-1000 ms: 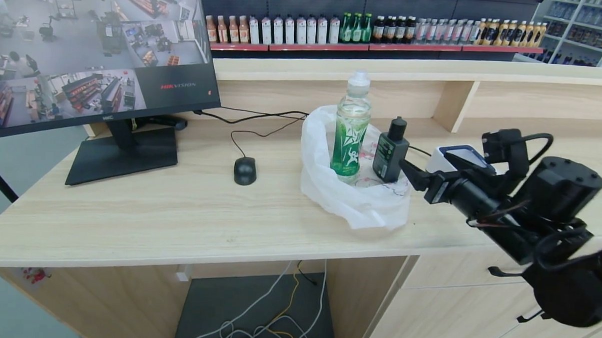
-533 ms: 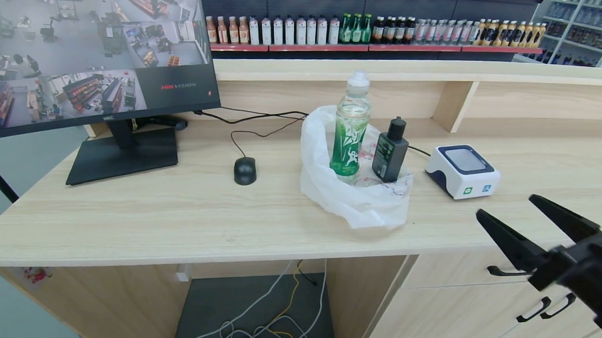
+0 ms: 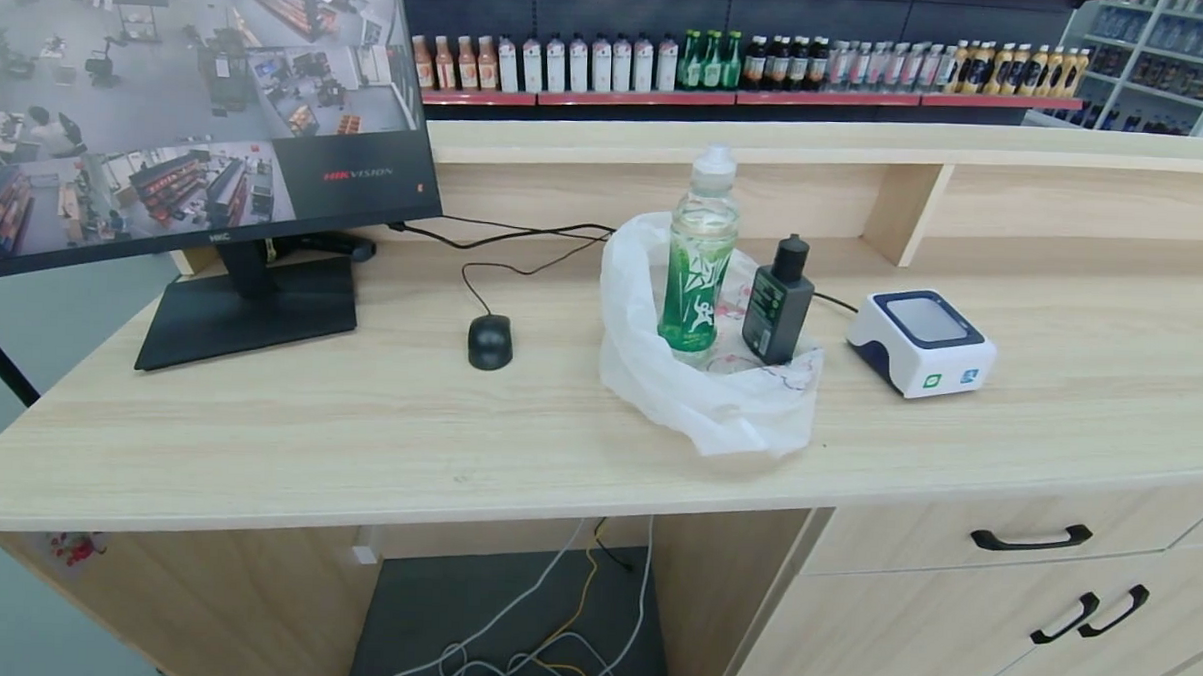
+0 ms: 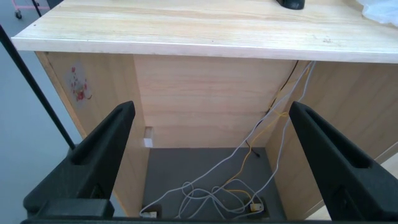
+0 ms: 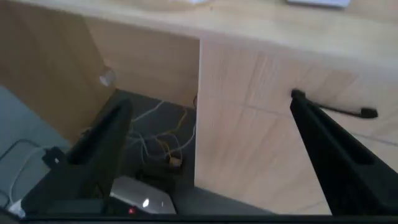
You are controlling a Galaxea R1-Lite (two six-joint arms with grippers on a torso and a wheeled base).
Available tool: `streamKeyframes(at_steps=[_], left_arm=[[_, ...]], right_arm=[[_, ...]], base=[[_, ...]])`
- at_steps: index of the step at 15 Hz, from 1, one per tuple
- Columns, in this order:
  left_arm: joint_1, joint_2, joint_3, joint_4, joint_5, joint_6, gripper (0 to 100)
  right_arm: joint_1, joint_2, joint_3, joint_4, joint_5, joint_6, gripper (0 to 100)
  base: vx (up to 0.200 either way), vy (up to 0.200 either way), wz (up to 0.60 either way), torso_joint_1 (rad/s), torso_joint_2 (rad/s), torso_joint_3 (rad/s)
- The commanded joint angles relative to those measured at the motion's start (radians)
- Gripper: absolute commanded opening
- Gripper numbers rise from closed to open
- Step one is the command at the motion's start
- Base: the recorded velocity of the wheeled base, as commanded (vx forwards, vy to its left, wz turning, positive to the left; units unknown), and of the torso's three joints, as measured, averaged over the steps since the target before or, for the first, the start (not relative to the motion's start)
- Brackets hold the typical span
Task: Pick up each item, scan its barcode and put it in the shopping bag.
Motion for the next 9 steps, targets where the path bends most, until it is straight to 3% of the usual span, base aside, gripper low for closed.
streamKeyframes(at_steps=[1,5,6,8,9], left_arm=[[0.0,0.0,0.0,0.0,0.001,0.0,100],[0.0,0.0,0.0,0.0,0.001,-0.001,100],[0.0,0.0,0.0,0.0,0.001,-0.003,100],[0.0,0.0,0.0,0.0,0.001,-0.003,100],[0.0,0.0,0.0,0.0,-0.001,-0.003,100]], right_arm=[[0.002,-0.357,-0.059,0.22,0.034,-0.065,100],[-0.03,-0.334,-0.032,0.165,0.04,-0.055,100],[-0.044,-0.322,-0.021,0.145,-0.012,-0.024,100],[-0.077,-0.264,-0.022,0.14,-0.248,0.017,100],[-0.131,-0.231,-0.022,0.14,-0.259,0.019,100]], base=[[0.0,0.0,0.0,0.0,0.0,0.0],[0.0,0.0,0.0,0.0,0.0,0.0],[0.0,0.0,0.0,0.0,0.0,0.0],[0.0,0.0,0.0,0.0,0.0,0.0],[0.0,0.0,0.0,0.0,0.0,0.0]])
